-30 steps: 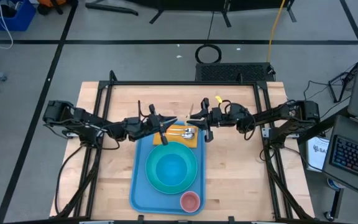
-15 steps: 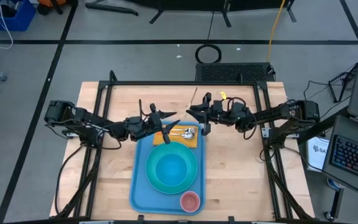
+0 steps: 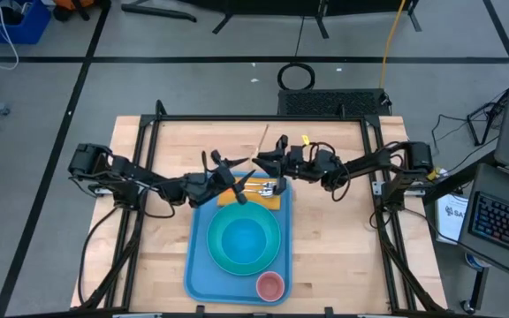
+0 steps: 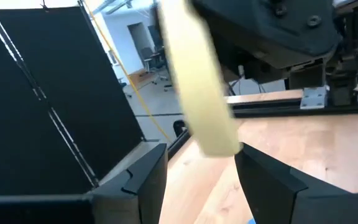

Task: Set up tray
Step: Put the light green knife on top of the orange napkin to the bottom of the orange spoon

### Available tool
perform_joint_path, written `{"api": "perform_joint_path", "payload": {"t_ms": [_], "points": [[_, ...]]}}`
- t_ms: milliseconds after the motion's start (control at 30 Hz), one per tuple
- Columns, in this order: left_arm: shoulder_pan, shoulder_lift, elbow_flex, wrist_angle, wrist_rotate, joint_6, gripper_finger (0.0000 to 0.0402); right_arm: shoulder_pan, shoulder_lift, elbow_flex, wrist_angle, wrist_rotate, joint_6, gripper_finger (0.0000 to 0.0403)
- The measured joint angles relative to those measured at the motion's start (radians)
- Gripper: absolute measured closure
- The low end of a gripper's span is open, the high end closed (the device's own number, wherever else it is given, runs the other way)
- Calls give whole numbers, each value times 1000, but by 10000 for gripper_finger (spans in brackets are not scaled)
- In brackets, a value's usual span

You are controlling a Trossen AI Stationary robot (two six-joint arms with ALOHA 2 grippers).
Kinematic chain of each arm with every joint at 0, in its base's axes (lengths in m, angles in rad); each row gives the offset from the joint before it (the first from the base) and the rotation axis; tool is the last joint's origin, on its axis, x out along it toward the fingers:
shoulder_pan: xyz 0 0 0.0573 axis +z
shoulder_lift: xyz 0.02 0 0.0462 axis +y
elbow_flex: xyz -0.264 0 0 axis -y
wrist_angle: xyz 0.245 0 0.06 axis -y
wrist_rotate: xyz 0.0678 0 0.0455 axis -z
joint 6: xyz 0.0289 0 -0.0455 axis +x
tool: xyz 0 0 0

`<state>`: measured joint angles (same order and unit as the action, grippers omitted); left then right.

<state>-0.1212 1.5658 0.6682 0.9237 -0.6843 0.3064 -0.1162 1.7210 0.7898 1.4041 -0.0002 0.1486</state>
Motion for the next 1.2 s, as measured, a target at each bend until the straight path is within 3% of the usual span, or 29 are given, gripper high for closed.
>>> {"api": "perform_joint_path", "payload": {"t_ms": [300, 633, 1067, 1200], "points": [[-7, 0, 1, -16, -102, 6, 208, 0, 59, 55, 1, 2, 49, 360], [-16, 0, 1, 7, -136, 6, 208, 38, 61, 53, -10, 153, -38, 360], [-8, 0, 1, 9, -127, 2, 210, 45, 61, 53, -20, 159, -31, 360], [-12, 0, 1, 8, -123, 1, 237, 47, 61, 53, -23, 159, -30, 360]]}}
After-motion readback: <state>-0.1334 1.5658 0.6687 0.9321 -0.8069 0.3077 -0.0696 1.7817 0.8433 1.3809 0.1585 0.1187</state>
